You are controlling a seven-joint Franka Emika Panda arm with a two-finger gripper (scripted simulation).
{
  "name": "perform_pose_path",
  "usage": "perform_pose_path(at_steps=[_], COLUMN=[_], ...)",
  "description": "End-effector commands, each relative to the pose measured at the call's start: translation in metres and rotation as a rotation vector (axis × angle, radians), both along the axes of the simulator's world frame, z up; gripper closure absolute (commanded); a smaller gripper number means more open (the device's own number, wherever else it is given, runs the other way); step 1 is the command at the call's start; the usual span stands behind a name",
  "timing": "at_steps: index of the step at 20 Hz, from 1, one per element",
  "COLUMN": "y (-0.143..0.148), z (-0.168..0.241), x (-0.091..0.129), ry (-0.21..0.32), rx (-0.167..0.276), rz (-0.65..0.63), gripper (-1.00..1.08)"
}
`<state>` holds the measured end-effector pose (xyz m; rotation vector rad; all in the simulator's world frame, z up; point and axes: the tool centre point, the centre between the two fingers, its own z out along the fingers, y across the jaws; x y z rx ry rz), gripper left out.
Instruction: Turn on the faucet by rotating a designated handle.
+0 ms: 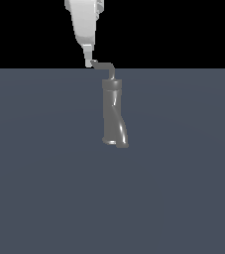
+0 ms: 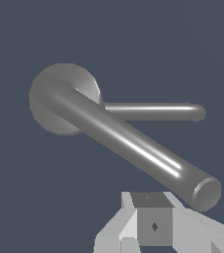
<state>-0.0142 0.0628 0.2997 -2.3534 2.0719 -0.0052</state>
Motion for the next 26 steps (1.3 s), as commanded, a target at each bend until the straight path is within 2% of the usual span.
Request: perform_pose_path(at_steps=[1, 7, 9, 22, 23, 24, 26], y=[-0.015, -0.030, -0.020, -0.107, -0.107, -0.076, -0.081], z=[0.000, 0.000, 0.000, 0.000, 0.000, 0.000, 0.000], x=[-0.008, -0.022, -0.019, -0.017, -0.017, -0.017, -0.013], ry=[0.005, 0.006, 0.003, 0.006, 0.006, 0.007, 0.007], rx=[-0.002, -0.002, -0.002, -0.002, -0.002, 0.003, 0.002], rz=[-0.014, -0.015, -0.002, -0.014, -0.014, 0.030, 0.028], gripper=[1.08, 1.08, 1.08, 1.08, 1.08, 1.08, 1.08])
